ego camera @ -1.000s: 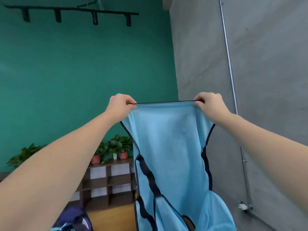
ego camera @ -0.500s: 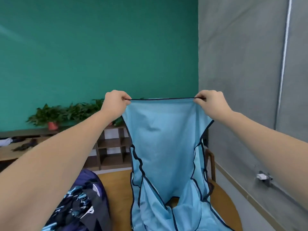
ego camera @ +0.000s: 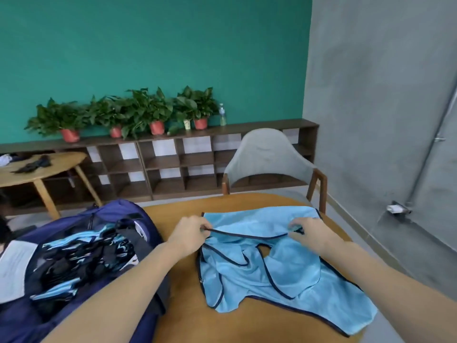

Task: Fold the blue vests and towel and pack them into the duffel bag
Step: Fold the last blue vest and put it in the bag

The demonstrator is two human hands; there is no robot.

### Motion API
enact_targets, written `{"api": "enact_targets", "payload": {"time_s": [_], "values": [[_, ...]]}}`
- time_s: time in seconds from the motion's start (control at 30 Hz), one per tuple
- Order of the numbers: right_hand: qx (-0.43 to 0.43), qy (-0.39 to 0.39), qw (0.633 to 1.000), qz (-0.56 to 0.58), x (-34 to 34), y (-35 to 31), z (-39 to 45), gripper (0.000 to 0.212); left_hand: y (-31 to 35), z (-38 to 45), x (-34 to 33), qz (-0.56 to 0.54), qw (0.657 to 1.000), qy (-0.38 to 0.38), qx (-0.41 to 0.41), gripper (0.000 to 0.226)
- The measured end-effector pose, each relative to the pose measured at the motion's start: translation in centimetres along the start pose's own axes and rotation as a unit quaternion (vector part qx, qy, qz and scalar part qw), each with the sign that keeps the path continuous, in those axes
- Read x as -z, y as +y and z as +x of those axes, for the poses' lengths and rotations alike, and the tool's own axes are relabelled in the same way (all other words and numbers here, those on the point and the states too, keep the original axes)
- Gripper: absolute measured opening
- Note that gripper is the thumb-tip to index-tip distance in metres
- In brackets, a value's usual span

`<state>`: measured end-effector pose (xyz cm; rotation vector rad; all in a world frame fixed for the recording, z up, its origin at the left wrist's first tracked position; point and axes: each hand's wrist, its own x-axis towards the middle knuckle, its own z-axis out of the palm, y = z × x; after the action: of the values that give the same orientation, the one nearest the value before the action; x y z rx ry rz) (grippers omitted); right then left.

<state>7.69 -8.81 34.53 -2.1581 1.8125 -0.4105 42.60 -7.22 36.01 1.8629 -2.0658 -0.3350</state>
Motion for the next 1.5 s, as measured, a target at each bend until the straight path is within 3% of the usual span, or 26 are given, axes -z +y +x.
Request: {"api": "enact_targets", "payload": {"time_s": [0.07,0.17,0.23,0.37,0.43,0.5,0.6,0.67,0.73,0.8,1.23,1.5], "values": [[-0.014,0.029,0.998,-0.053,-1.6,0.1,-0.8,0.034,-0.5,-0.6,-2.0,0.036,0.999,-0.021,-0.017,0.028],[0.020,0.110,0.991,-0.073,-3.1,-1.5,-3.0,0.034,0.5,-2.4,-4.0,0.043,0.996,0.028,-0.074,0.036],[0.045,0.101,0.992,-0.053,-4.3,-3.2,-4.5,0.033,2.0,-3.8,-5.0,0.021,0.991,0.061,-0.117,0.034],[0.015,0.009,1.000,-0.015,-7.1,-5.7,-5.6,0.041,4.8,-6.0,-6.7,-0.013,0.985,0.066,-0.160,0.028],[0.022,0.011,1.000,0.004,-7.9,-6.3,-6.0,0.027,5.5,-6.7,-7.3,-0.020,0.985,0.058,-0.159,0.032],[0.053,0.035,0.996,0.060,-8.1,-6.2,-6.7,0.011,5.9,-7.2,-7.5,-0.023,0.986,0.050,-0.157,0.039],[0.149,0.051,0.980,0.118,-7.4,-5.7,-8.2,0.015,6.5,-7.9,-7.1,-0.035,0.983,0.015,-0.179,0.052],[0.198,0.042,0.970,0.137,-6.3,-5.3,-9.3,0.016,7.0,-8.2,-6.7,-0.014,0.977,-0.001,-0.215,0.046],[0.222,0.036,0.965,0.136,-5.3,-4.9,-10.2,0.016,7.4,-8.5,-6.4,0.001,0.972,-0.002,-0.234,0.026],[0.229,0.043,0.964,0.127,-4.4,-4.4,-10.9,0.015,7.7,-8.9,-6.2,-0.008,0.973,0.014,-0.232,0.013],[0.142,0.159,0.976,0.053,0.0,-0.1,-12.8,0.013,4.4,-12.3,-0.8,0.064,0.970,0.119,-0.201,0.019],[0.138,0.242,0.960,-0.015,1.9,2.2,-14.5,0.016,2.5,-16.0,1.1,0.026,0.976,0.138,-0.166,0.026]]}}
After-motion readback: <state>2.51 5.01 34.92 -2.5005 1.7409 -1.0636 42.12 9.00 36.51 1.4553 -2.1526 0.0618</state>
